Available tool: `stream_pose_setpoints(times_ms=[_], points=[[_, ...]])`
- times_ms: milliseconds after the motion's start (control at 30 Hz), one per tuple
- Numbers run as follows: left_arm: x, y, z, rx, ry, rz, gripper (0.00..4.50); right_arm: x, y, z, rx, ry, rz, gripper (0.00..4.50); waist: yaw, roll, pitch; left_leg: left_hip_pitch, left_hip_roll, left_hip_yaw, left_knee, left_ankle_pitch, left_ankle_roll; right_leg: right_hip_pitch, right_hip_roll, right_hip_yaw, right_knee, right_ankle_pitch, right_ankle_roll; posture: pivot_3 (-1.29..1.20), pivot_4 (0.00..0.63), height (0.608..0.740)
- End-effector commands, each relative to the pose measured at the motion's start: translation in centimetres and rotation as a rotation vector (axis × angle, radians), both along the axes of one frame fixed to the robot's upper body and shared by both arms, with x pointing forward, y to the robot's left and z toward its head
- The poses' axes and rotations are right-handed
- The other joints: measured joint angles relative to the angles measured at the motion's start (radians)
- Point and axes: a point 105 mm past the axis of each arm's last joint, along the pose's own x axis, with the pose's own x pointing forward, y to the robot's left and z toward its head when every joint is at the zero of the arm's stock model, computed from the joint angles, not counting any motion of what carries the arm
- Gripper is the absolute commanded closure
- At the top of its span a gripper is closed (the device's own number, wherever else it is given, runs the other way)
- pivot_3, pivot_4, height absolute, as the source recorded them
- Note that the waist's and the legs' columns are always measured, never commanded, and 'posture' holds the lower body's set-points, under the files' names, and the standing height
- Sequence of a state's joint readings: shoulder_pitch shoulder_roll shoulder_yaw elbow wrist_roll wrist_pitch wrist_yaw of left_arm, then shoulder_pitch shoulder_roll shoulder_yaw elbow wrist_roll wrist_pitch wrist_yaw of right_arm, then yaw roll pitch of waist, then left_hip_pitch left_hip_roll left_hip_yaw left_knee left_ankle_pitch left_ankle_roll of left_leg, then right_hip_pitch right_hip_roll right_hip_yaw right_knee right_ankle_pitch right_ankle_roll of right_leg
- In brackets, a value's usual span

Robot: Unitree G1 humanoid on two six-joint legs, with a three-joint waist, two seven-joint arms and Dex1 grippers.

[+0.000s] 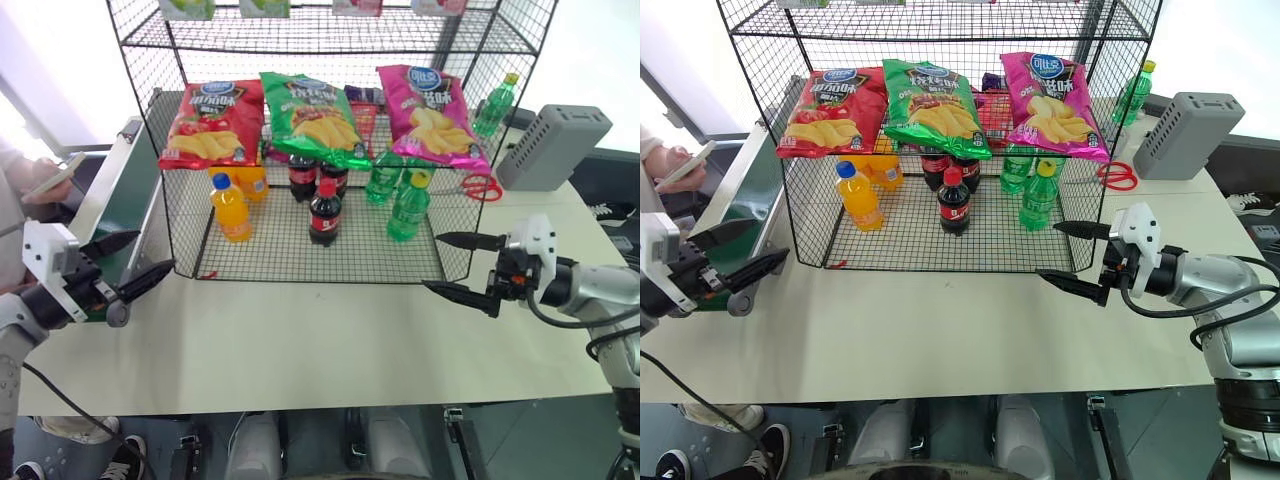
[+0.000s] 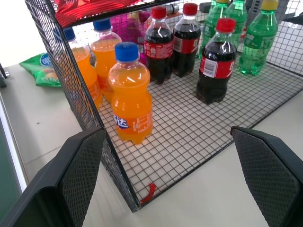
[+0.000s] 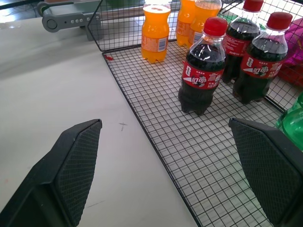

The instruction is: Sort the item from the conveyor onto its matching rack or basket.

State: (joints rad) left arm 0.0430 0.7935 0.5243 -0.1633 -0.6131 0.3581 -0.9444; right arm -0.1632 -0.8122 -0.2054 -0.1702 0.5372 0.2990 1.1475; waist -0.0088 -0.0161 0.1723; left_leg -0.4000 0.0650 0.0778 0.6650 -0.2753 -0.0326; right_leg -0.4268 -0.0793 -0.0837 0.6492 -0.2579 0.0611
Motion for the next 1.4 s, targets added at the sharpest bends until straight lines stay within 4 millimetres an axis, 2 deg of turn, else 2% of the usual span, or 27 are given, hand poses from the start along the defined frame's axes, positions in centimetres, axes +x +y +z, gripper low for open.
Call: stream_pose_setpoints(times_ms=[33, 200, 1400], points=[[0.2, 0.3, 1.3, 0.003, -0.072, 0.02, 0.0, 0.1, 0.0, 0.8, 0.0, -0.041, 0.008, 0.03, 0.0, 0.0, 0.0, 0.0, 0.0, 0.0, 0.0, 0.0, 0.0, 0.0, 0.0, 0.0, 0.0, 0.0, 0.0, 0.0, 0.15, 0.737], [0.6, 0.6, 1.9, -0.026, -0.097, 0.05, 0.0, 0.0, 0.0, 0.9, -0.001, -0.043, 0.01, 0.03, 0.0, 0.0, 0.0, 0.0, 0.0, 0.0, 0.0, 0.0, 0.0, 0.0, 0.0, 0.0, 0.0, 0.0, 0.0, 0.0, 0.15, 0.737], [0.2, 0.7, 0.4, 0.001, -0.05, -0.023, 0.0, 0.2, -0.2, 0.4, -0.02, -0.037, 0.007, 0.03, 0.0, 0.0, 0.0, 0.0, 0.0, 0.0, 0.0, 0.0, 0.0, 0.0, 0.0, 0.0, 0.0, 0.0, 0.0, 0.0, 0.15, 0.737]])
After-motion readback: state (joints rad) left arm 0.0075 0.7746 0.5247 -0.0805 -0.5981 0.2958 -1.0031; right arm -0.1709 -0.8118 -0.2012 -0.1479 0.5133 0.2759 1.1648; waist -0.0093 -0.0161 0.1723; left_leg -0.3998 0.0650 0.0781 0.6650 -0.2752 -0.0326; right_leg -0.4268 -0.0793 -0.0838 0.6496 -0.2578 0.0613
